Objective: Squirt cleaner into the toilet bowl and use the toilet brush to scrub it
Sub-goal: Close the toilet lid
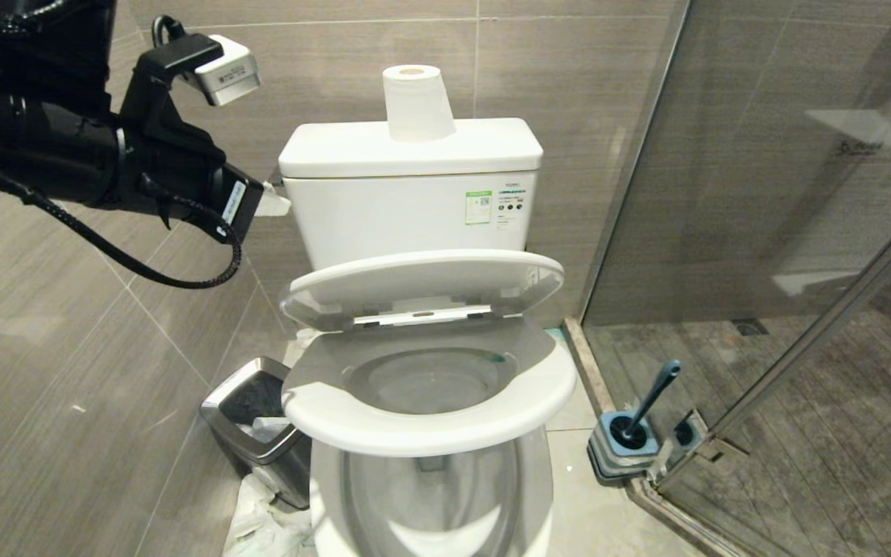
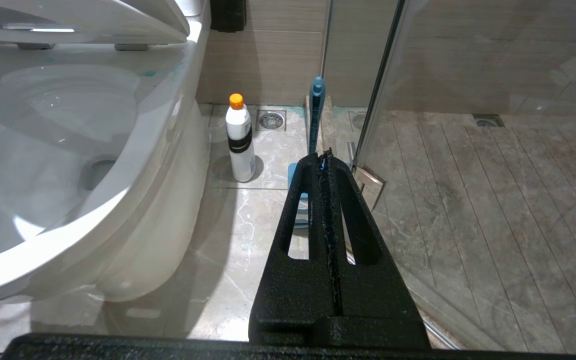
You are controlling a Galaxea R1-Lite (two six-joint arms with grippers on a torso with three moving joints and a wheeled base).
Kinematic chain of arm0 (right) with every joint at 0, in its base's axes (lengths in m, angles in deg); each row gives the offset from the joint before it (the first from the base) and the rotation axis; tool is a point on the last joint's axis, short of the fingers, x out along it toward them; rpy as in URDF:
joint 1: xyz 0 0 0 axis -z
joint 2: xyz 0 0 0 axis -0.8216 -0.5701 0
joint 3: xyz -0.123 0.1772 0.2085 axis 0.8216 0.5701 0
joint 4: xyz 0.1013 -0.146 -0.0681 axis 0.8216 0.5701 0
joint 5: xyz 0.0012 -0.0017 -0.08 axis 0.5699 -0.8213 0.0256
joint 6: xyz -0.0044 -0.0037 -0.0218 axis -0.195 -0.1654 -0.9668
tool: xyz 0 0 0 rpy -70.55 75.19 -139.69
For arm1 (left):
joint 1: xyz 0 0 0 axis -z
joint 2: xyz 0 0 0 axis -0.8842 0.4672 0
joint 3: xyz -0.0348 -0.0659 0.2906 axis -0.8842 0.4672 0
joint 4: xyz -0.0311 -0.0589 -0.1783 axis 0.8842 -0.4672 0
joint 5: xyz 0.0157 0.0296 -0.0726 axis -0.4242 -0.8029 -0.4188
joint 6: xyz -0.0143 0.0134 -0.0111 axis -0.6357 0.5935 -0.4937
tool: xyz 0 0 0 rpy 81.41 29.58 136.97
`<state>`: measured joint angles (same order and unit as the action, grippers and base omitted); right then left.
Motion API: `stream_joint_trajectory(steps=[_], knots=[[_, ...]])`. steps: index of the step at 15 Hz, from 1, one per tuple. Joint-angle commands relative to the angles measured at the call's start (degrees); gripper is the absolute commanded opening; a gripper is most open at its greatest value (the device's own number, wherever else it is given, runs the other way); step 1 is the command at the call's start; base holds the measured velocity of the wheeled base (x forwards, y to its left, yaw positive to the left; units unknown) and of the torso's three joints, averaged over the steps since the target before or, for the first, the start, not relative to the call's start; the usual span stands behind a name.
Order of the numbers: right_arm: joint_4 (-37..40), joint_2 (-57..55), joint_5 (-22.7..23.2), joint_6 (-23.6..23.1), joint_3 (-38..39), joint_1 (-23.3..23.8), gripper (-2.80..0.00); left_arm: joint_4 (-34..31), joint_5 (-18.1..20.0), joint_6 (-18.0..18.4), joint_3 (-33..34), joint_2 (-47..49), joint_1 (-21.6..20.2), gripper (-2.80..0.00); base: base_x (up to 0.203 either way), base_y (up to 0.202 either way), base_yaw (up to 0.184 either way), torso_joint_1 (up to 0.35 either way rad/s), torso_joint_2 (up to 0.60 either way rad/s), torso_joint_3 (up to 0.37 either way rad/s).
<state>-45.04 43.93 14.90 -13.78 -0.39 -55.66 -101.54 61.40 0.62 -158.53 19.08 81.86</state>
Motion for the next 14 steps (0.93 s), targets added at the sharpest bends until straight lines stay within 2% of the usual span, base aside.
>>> stream_joint_trajectory(steps=[1, 5, 9, 14], knots=[[-0.03, -0.08, 0.02, -0.01, 0.07, -0.02, -2.80, -6.60, -0.42, -2.22, -2.02, 1.76, 1.92, -2.80, 0.000, 0.000, 0.000, 0.000, 0.00, 0.000], [-0.03, -0.08, 0.02, -0.01, -0.01, -0.02, -2.80, -7.60, -0.61, -7.85, 1.02, 3.07, 3.75, -2.80, 0.000, 0.000, 0.000, 0.000, 0.00, 0.000], [-0.03, -0.08, 0.02, -0.01, -0.01, -0.02, -2.80, -6.92, -0.21, -12.08, 5.36, 3.99, 3.78, -2.80, 0.000, 0.000, 0.000, 0.000, 0.00, 0.000], [-0.03, -0.08, 0.02, -0.01, -0.01, -0.02, -2.80, -6.90, 0.53, -15.77, 12.71, 2.61, 2.79, -2.80, 0.000, 0.000, 0.000, 0.000, 0.00, 0.000]])
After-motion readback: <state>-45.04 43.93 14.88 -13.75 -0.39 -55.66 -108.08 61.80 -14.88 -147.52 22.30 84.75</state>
